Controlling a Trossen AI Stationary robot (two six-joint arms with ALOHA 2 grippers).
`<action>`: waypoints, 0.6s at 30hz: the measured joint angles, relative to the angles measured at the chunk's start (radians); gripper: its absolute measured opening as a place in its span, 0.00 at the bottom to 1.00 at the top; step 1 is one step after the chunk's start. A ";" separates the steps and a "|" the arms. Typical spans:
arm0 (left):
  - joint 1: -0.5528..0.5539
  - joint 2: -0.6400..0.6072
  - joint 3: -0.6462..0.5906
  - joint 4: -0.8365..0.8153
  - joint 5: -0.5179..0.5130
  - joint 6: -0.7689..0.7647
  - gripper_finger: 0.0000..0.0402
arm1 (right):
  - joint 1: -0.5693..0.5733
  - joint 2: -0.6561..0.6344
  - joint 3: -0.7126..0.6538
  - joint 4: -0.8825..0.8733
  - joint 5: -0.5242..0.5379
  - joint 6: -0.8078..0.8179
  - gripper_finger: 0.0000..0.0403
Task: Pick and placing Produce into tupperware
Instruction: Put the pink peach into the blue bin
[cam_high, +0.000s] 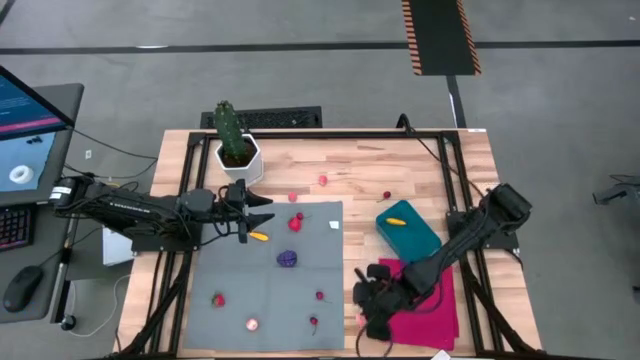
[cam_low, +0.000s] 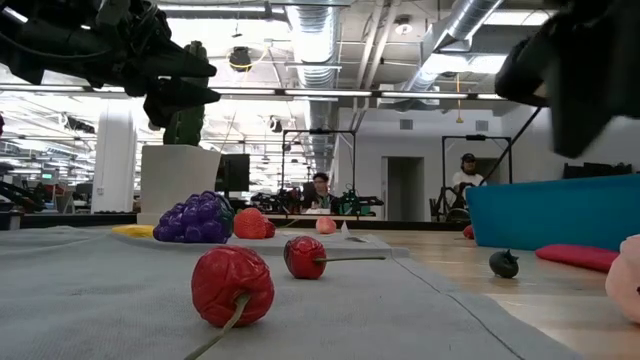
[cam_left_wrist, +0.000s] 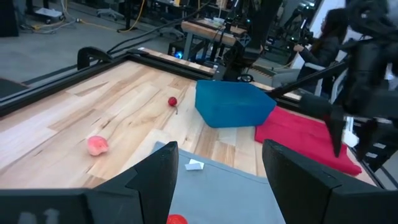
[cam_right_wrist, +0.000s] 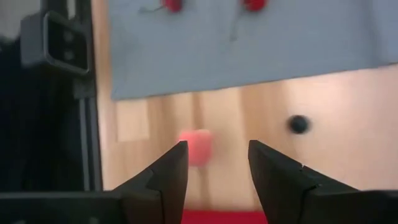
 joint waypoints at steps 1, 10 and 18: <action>0.000 0.000 0.000 0.000 0.000 0.004 0.56 | 0.008 0.020 0.023 -0.013 0.000 -0.002 0.46; 0.000 0.000 0.000 0.008 0.000 0.004 0.56 | 0.034 0.194 0.179 -0.141 0.001 -0.021 0.42; 0.000 0.000 0.000 0.007 0.000 0.004 0.56 | 0.042 0.213 0.201 -0.157 -0.019 -0.008 0.43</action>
